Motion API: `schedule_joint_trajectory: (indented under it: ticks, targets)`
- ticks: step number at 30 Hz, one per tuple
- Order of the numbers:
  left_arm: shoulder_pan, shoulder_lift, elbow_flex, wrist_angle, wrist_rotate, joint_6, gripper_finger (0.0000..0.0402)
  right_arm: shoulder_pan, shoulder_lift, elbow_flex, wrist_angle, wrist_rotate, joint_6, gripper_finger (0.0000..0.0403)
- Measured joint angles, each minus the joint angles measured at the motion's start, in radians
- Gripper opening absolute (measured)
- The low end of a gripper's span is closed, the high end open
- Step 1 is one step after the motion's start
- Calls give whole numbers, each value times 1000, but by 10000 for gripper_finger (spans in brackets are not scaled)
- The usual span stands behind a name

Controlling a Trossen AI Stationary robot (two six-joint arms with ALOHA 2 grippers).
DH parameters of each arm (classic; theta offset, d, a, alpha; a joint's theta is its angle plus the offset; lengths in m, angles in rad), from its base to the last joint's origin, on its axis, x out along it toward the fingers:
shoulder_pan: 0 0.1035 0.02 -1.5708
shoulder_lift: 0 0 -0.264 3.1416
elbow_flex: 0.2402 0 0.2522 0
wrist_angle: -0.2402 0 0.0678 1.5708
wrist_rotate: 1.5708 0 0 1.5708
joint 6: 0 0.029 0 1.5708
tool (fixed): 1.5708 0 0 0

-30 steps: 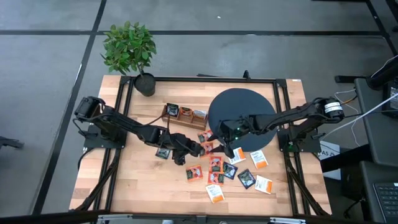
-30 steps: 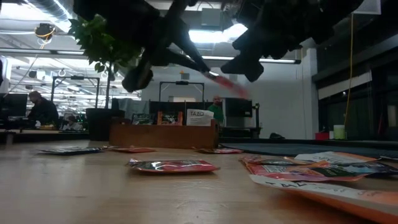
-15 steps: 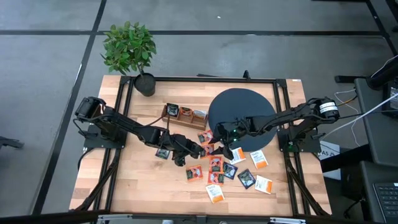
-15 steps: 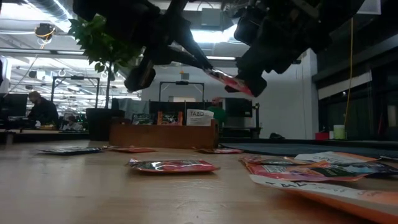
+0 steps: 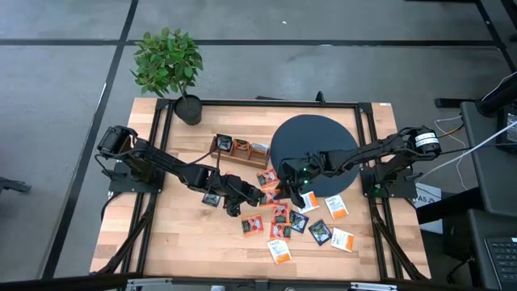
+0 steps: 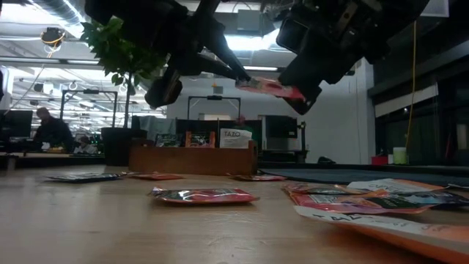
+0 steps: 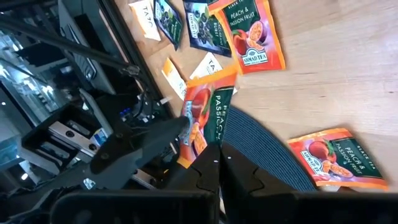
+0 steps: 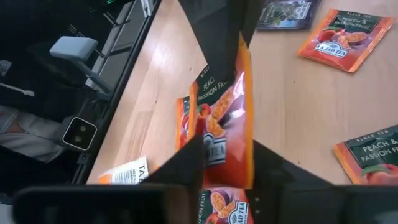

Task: Pick & Place Tea
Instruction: Put the orange tea bag into the middle section of the wooden organizer

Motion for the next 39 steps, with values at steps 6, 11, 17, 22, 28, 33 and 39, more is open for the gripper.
schedule_joint_trajectory:
  ticks: [6,11,17,22,28,33,39]
  targets:
    - [-9,0,0,9,-1,-3,2,-18,0,0,-4,-4,-2,16]
    - [-15,0,0,55,-1,-81,5,-33,0,0,0,-33,26,24]
    - [-32,0,0,71,-20,-194,35,-35,0,0,-1,-74,28,15]
    - [-64,0,0,75,-85,-237,68,-35,0,0,-4,-72,28,16]
    - [-125,0,0,75,-192,-320,85,-38,0,0,-41,-28,4,16]
    - [-162,-2,0,73,-216,-551,78,-54,0,0,-62,2,-7,16]
    - [-197,-4,0,35,-350,-717,67,-81,0,0,-76,2,-26,16]
